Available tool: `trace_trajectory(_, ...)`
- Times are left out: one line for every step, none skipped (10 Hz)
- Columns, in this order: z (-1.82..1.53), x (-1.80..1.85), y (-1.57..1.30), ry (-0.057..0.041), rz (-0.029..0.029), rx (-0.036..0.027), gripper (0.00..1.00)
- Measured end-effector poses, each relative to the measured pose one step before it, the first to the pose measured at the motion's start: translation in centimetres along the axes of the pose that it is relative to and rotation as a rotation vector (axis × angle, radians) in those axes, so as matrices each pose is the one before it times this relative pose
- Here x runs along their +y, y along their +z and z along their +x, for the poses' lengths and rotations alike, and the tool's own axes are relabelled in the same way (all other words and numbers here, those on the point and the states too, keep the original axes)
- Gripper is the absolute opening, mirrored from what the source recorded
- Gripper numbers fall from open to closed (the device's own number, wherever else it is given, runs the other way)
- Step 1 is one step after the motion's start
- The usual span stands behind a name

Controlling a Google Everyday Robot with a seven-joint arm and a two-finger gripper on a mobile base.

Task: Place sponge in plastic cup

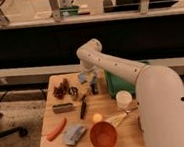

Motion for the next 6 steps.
trace_trajectory(0.336, -0.163, 0.062, 0.00522, 0.0014, 0.00245, 0.06)
trace_trajectory(0.304, -0.096, 0.038, 0.00428, 0.00005, 0.00291, 0.06)
trace_trajectory(0.222, -0.107, 0.033, 0.00374, 0.0004, 0.00197, 0.06)
trace_trajectory(0.256, -0.149, 0.04, 0.00449, 0.0008, 0.00224, 0.06)
trace_trajectory(0.427, -0.228, 0.096, 0.00911, 0.00116, 0.00258, 0.06)
trace_trajectory(0.228, -0.134, 0.071, 0.00537, 0.00073, 0.00117, 0.06)
